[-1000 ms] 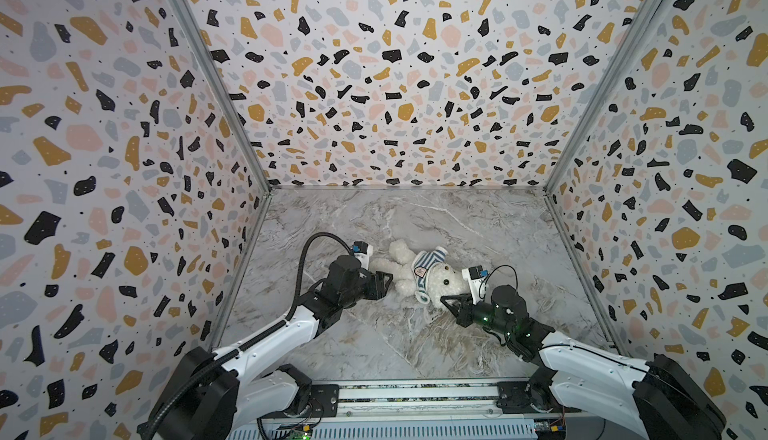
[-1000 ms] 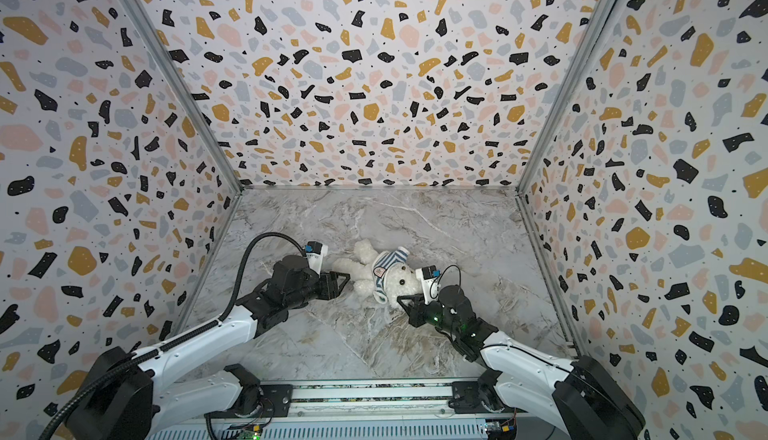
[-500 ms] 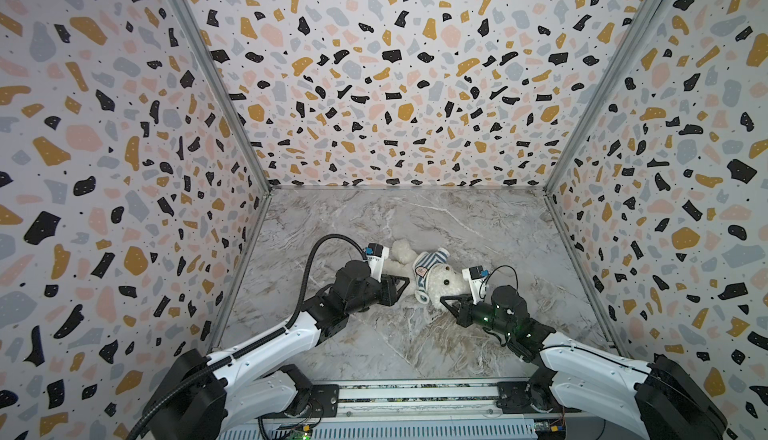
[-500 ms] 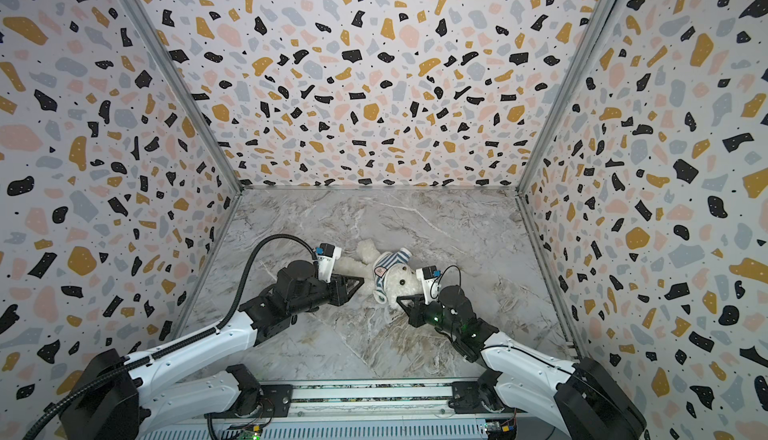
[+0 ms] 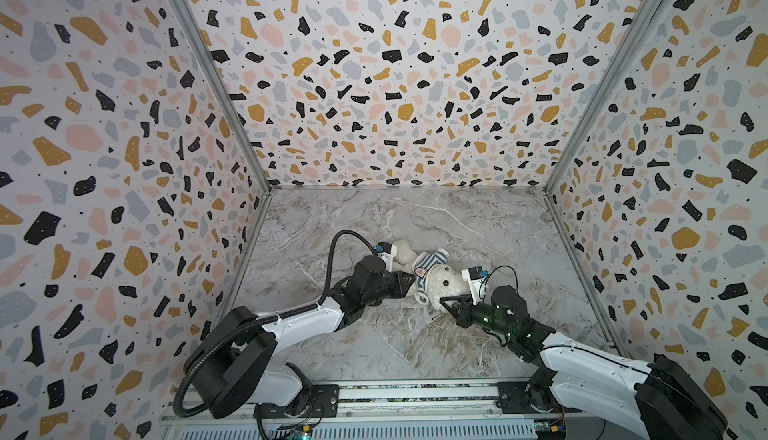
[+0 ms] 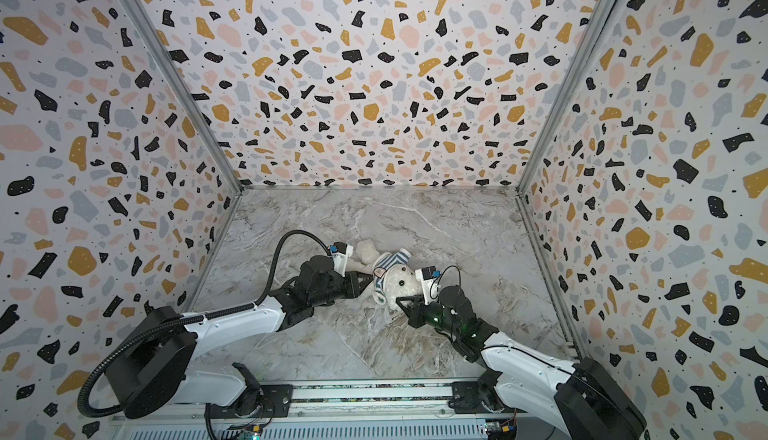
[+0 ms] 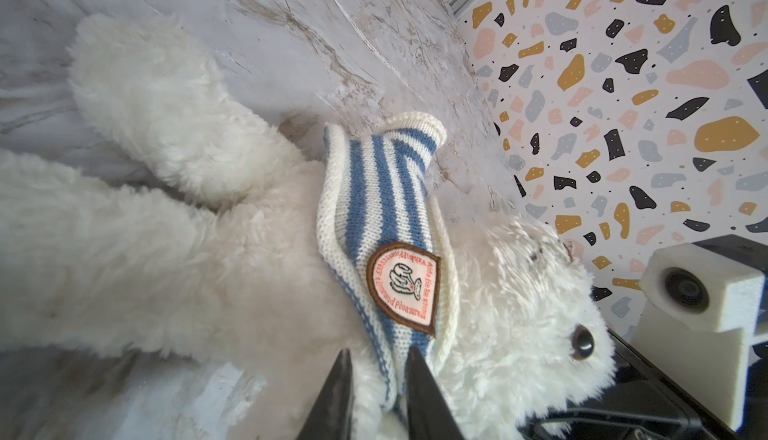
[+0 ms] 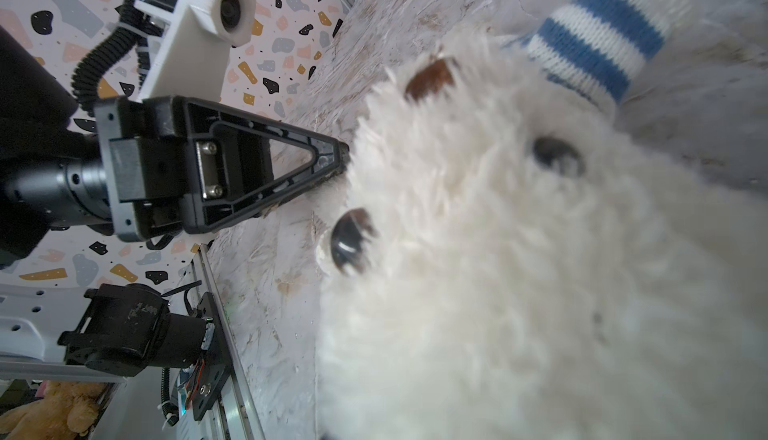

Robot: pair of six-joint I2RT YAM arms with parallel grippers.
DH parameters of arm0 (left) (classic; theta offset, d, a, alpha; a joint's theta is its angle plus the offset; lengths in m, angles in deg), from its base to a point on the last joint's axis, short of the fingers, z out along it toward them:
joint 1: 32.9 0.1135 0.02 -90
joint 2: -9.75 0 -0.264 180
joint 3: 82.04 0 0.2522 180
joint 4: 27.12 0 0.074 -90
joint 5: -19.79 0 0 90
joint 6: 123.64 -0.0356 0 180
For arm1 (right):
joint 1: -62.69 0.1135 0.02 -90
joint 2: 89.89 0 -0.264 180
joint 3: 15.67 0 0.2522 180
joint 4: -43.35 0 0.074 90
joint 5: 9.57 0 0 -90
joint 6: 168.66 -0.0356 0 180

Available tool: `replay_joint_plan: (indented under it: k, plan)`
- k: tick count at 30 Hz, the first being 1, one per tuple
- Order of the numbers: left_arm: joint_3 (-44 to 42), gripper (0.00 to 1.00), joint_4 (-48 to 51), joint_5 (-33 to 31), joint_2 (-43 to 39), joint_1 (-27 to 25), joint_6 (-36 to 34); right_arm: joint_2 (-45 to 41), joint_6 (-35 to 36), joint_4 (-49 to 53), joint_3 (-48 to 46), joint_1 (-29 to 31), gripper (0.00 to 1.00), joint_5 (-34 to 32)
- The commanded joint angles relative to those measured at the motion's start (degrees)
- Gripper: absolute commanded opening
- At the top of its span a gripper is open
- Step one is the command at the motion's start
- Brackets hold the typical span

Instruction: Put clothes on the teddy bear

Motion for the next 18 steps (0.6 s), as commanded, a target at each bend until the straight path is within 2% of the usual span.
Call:
replay_joint_plan:
  k: [1, 18]
  plan:
    - [1.3, 0.25, -4.2, -0.4, 1.4, 0.4, 0.7, -0.3, 0.6, -2.2, 2.0, 0.3, 0.0, 0.9]
    - [0.7, 0.24, -9.0, 1.0, 5.7, 0.7, 1.8, 0.8, 0.5, -3.1, 2.1, 0.3, 0.0, 1.0]
